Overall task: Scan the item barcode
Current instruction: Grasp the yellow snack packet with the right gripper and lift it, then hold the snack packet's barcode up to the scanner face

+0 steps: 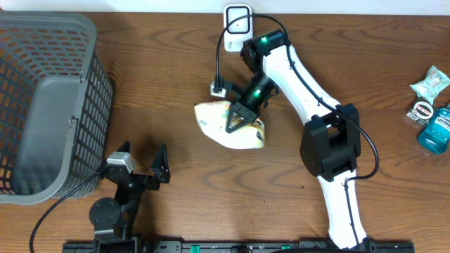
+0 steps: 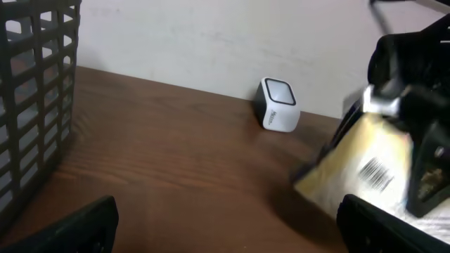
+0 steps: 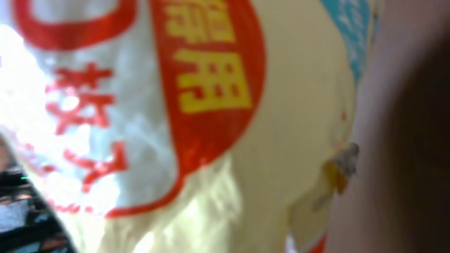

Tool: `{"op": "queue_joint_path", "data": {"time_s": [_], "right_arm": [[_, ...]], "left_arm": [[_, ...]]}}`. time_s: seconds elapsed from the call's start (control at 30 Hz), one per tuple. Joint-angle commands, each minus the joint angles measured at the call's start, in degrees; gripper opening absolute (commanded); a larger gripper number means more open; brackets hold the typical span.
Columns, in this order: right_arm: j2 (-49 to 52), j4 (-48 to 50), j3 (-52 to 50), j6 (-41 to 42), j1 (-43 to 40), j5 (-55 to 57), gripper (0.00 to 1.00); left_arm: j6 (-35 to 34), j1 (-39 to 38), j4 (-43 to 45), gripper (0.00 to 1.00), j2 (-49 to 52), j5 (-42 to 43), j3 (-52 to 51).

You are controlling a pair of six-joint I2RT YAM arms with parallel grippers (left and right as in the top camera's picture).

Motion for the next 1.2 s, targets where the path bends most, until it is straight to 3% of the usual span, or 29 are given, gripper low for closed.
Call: {"op": "queue_joint_path", "data": {"time_s": [0.0,0.1,0.3,0.53,1.17], "right_arm": [[0.2,3.43,1.18,18.64,1.42,27.23,0.01],[0.2,8.39,1.18,25.51,2.03,42.05,0.01],[0.2,19.82,1.18,26.18,2.51,64.0,0.01],[0.22,37.66,1.18,26.8,2.69,73.99,0.01],[10.64,82.88,1.16,-0.02,1.77,85.37,0.01]], "left_arm": [[0.11,-0.17,-1.84,0.98,-0.33,0.52,-1.09],[0.11,-0.17,-1.84,0.98,-0.33,0.52,-1.09],[0.11,-0.17,-1.84,0.98,-0.33,0.52,-1.09],[0.11,-0.17,-1.84,0.98,-0.33,0.52,-1.09],[0.11,-0.17,-1.84,0.98,-0.33,0.52,-1.09]]}}
